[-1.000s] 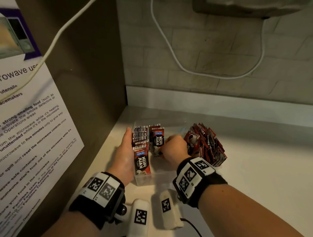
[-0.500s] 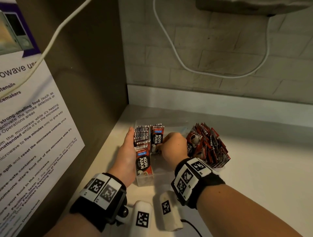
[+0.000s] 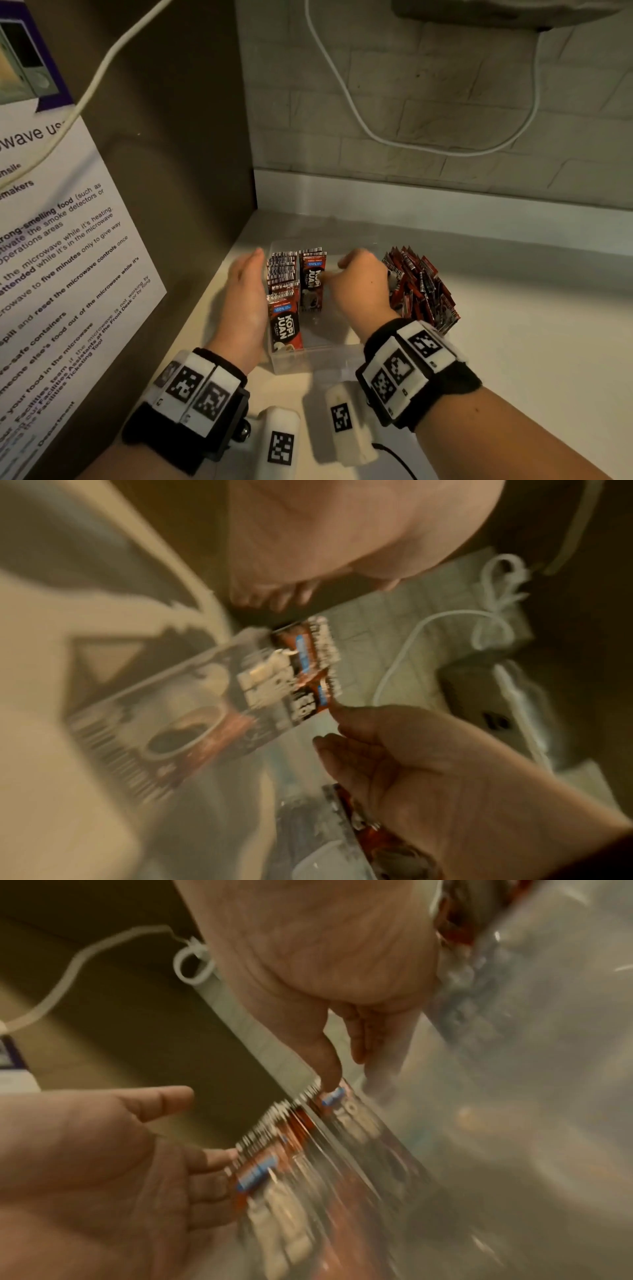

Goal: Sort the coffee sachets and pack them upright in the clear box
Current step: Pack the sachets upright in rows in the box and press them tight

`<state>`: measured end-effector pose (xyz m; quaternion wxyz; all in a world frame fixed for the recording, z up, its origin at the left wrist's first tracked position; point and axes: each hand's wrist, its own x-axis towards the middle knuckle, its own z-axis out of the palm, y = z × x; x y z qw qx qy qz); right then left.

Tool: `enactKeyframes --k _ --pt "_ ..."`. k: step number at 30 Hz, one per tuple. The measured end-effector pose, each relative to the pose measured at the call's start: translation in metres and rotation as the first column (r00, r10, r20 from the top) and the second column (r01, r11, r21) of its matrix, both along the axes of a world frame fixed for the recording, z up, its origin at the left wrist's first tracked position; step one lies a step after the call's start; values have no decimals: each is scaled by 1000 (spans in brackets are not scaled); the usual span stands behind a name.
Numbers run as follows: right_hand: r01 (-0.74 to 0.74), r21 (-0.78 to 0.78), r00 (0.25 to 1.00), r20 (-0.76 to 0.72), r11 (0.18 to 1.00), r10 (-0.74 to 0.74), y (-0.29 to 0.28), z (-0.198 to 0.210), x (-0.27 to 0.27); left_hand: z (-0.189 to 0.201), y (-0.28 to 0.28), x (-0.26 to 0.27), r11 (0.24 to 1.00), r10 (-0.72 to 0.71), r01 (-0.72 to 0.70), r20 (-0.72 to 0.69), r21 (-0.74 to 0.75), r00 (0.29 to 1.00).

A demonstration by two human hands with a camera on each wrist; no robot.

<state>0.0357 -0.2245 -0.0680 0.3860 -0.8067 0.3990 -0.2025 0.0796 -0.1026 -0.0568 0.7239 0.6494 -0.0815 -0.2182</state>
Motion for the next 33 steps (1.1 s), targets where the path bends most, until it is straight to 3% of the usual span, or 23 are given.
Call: enactKeyframes --k 2,4,5,7,8,10,11,13,16,19,23,27,33 --pt "-16 -16 991 134 1000 18 -2 18 -10 7 -1 -1 991 132 -132 283 -17 950" --pt "30 -73 960 280 997 -9 -10 37 -24 12 -7 -7 993 114 -102 472 -51 874" --pt "72 -112 940 339 991 -30 -18 46 -31 15 -14 -12 1000 29 -18 499 -25 866" --pt "118 -161 924 380 980 -48 -35 59 -46 16 -32 -22 958 -286 236 444 165 849" --pt "113 -181 933 359 977 -42 -44 60 -53 14 -42 -25 877 -466 360 379 318 799" --pt "63 -243 967 256 968 1 -59 56 -64 7 -60 -28 635 -724 499 229 590 651" --pt "12 -289 984 173 957 40 -64 52 -68 4 -67 -29 543 -787 515 187 663 588" --pt "-158 -348 987 -48 924 150 -71 41 -75 -2 -77 -27 458 -839 529 149 714 524" --pt "-407 -223 888 -325 886 326 -81 30 -84 -17 -86 -27 455 -827 547 107 702 552" --pt "-494 -31 807 -389 869 444 -88 24 -90 -25 -91 -31 480 -807 537 110 693 580" --pt "-566 10 709 -505 824 493 -90 22 -88 -27 -95 -29 508 -778 593 38 624 627" --pt "-572 -40 704 -535 819 466 -89 18 -84 -26 -99 -31 523 -756 566 40 638 654" --pt "-548 -61 770 -427 834 475 -90 15 -86 -23 -108 -39 660 -618 493 36 567 786"
